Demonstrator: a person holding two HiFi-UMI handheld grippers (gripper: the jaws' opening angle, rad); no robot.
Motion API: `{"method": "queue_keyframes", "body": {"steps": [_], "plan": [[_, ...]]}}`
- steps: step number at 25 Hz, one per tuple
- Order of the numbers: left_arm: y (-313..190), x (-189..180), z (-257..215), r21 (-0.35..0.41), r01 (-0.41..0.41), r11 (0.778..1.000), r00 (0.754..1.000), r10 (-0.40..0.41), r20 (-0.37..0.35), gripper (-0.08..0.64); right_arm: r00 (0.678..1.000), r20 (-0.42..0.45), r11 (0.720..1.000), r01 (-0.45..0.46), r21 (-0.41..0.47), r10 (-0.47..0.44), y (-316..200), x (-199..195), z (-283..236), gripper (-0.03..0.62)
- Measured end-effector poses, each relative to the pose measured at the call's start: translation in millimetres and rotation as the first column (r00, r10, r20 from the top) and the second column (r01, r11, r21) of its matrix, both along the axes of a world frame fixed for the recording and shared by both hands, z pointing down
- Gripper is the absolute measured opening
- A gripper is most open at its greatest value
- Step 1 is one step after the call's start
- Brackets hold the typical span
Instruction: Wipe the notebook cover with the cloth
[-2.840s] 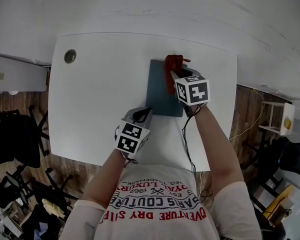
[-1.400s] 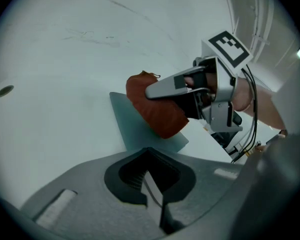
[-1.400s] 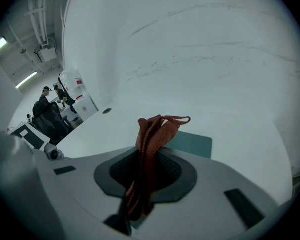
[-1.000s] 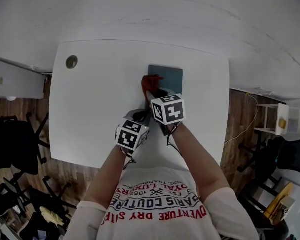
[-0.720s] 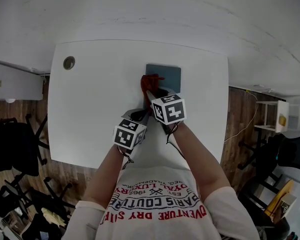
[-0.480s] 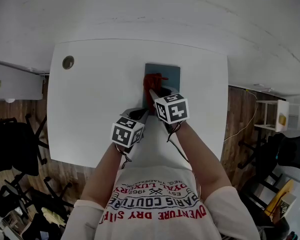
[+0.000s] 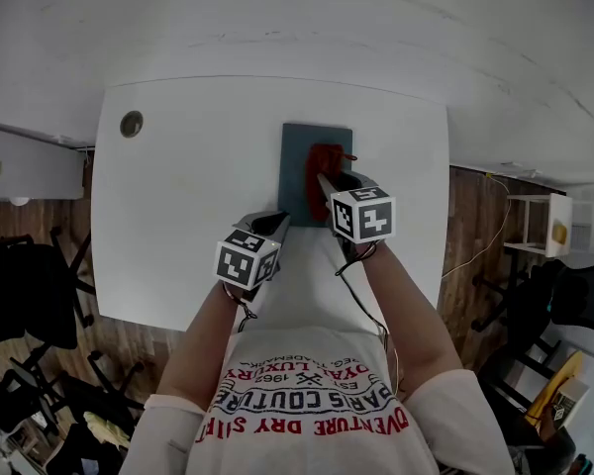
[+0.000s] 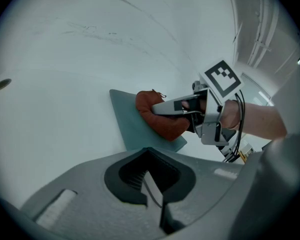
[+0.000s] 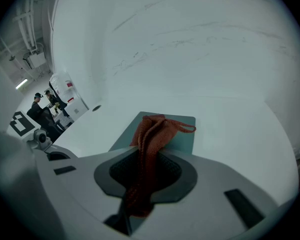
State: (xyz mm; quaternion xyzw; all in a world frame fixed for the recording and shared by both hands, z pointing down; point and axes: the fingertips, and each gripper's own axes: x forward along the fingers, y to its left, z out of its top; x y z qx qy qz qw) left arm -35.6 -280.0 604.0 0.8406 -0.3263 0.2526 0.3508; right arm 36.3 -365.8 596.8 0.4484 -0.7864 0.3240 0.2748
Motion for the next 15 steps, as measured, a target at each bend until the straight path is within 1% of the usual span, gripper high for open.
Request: {"method": "queue_keyframes", "body": {"steps": [11, 15], "plan": [[0, -1, 1, 0.022, 0.005, 1.0, 1.0, -0.005, 0.016, 0.009, 0.991, -0.025, 0.991, -0.134, -0.014, 0.133, 12, 64, 4, 0.083], [1, 0, 0, 0.022, 0.006, 1.0, 1.0, -0.006, 0.016, 0.009, 0.98, -0.043, 0.979, -0.198, -0.05, 0.196, 21, 89, 7, 0.08]]}}
